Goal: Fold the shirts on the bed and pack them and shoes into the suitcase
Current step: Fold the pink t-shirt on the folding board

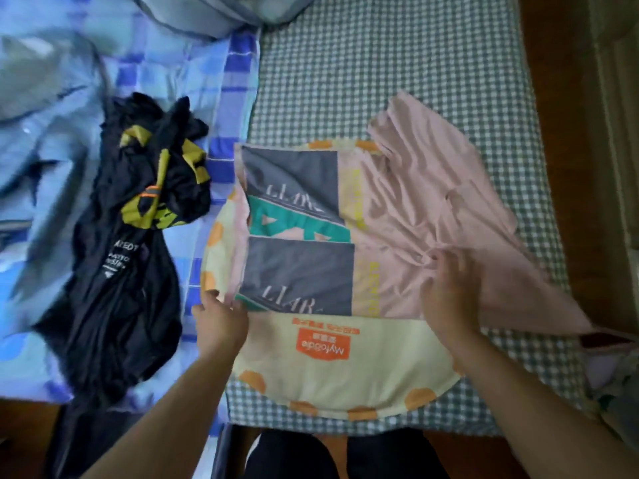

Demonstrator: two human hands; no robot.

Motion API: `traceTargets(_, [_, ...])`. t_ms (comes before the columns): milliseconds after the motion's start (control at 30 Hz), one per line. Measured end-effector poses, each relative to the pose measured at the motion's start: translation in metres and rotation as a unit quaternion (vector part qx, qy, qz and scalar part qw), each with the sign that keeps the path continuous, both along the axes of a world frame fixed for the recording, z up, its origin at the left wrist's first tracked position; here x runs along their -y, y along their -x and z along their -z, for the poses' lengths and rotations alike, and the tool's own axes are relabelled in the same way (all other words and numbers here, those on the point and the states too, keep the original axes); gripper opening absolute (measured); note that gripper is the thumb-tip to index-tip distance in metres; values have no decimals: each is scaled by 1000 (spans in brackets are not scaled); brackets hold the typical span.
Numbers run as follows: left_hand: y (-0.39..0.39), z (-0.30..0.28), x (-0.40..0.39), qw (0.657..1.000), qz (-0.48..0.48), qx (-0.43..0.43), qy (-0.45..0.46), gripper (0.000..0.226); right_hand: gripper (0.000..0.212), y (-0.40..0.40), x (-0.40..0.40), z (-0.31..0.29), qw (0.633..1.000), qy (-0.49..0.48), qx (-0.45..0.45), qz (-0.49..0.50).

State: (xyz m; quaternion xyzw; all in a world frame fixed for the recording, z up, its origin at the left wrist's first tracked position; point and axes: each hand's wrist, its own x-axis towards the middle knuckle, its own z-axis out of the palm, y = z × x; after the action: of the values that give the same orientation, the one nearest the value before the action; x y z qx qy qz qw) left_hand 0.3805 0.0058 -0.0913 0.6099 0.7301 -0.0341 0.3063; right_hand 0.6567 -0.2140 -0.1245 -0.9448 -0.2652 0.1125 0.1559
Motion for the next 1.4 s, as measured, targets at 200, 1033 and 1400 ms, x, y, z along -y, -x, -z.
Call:
traceTargets(200, [15, 31, -37, 995, -10, 91, 40, 23, 58, 111, -102, 38, 954, -1, -101, -283])
traceTargets(1033, [119, 54, -12, 953, -54, 295, -44, 21, 19, 190, -230, -9, 901, 10, -278, -333])
traceTargets(1400, [114, 62, -19, 941, 274, 105, -167, 14, 22, 199, -214, 1, 924, 6, -301, -235])
